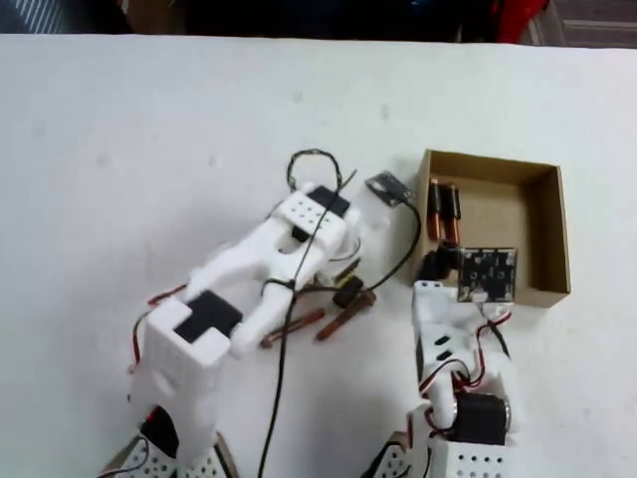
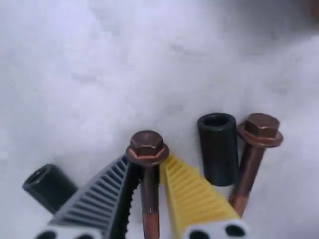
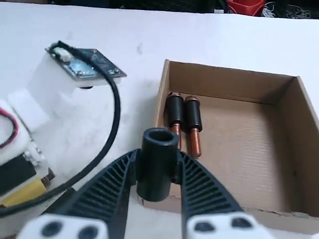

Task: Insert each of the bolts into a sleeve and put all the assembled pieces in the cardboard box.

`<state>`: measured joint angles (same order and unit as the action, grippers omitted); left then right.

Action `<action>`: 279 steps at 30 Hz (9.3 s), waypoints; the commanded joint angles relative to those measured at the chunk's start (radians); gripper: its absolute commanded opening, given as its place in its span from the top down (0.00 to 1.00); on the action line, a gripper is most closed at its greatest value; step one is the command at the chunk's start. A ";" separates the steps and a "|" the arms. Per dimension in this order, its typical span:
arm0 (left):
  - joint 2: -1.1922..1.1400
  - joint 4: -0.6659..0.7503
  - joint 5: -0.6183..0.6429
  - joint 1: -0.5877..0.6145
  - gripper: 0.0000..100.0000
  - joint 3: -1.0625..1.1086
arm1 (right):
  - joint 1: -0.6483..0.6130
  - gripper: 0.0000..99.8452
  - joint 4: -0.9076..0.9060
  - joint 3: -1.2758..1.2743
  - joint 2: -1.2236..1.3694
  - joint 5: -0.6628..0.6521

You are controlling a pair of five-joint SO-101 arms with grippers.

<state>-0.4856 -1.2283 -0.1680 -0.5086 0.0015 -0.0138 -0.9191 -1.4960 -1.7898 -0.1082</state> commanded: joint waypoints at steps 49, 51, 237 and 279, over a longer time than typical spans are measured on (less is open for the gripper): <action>1.035 -0.098 0.087 0.286 0.98 0.158 | -0.576 0.98 0.615 -0.195 -0.012 -0.005; 1.056 -0.083 0.089 0.286 0.98 0.160 | -0.621 0.98 0.624 -0.195 -0.012 -0.005; 2.313 0.414 0.121 0.631 0.98 1.286 | -0.375 0.98 0.159 0.130 -0.010 -0.005; 2.313 0.189 0.123 0.631 0.98 1.692 | 0.211 0.98 0.125 1.186 1.678 -0.160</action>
<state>1.8159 -1.0042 -0.0361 0.1174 1.6955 0.1826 -0.8163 -0.4204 -0.2018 -0.2125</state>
